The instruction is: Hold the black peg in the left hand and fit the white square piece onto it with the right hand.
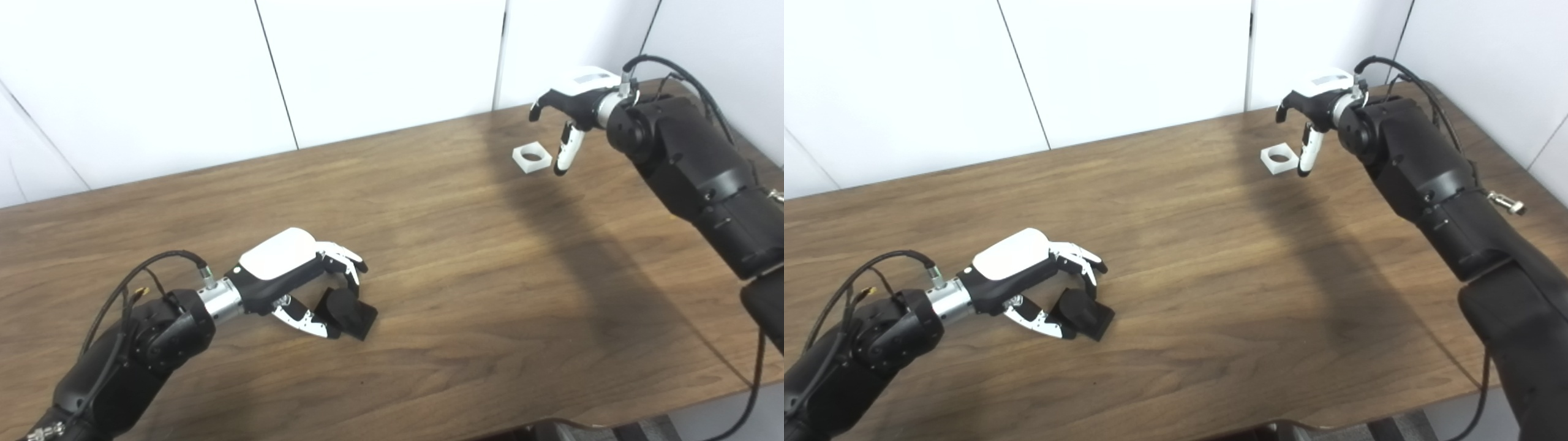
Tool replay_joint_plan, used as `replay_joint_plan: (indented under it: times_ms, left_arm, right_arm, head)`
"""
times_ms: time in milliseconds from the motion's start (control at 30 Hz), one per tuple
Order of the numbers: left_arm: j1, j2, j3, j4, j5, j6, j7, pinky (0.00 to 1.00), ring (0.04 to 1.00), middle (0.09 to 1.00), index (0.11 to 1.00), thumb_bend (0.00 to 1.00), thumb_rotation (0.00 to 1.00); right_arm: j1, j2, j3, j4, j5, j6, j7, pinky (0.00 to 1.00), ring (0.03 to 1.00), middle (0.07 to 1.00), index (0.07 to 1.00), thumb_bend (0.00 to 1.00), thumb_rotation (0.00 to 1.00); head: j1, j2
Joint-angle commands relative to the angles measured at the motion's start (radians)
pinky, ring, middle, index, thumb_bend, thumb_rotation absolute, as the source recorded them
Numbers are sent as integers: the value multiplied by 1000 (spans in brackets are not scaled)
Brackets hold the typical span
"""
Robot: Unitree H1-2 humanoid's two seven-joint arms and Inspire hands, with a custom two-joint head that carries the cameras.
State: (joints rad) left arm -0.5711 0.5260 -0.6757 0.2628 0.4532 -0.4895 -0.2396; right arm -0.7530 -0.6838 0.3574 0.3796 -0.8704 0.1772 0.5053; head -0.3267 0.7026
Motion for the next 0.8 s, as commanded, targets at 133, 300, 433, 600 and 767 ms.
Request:
replay_joint_plan:
  times_ms: [133, 300, 433, 600, 767]
  left_arm:
    - [56, 29, -39, 38, 100, 21, -83, 618, 764, 782, 491, 523, 68]
    - [58, 25, -37, 37, 93, 21, -92, 611, 761, 781, 492, 523, 69]
    - [59, 20, -30, 28, 96, 24, -100, 621, 767, 780, 492, 523, 70]
    - [61, 19, -30, 28, 100, 21, -93, 626, 768, 780, 491, 523, 70]
    - [63, 19, -31, 24, 107, 21, -94, 615, 765, 780, 491, 522, 71]
  right_arm:
    - [-67, -16, -4, 39, -2, -24, -57, 762, 861, 885, 786, 795, 102]
    - [-68, -15, 4, 57, -1, -30, -67, 753, 861, 880, 783, 788, 96]
    - [-75, -12, 12, 71, -5, -31, -65, 770, 867, 885, 786, 787, 106]
    - [-85, -2, 22, 97, -6, -35, -74, 761, 861, 881, 783, 793, 106]
    - [-94, 14, 32, 129, -3, -42, -81, 767, 864, 884, 780, 797, 129]
  head:
    - [-1, 0]
    - [9, -2]
    - [19, -1]
    - [31, -3]
    - [43, -2]
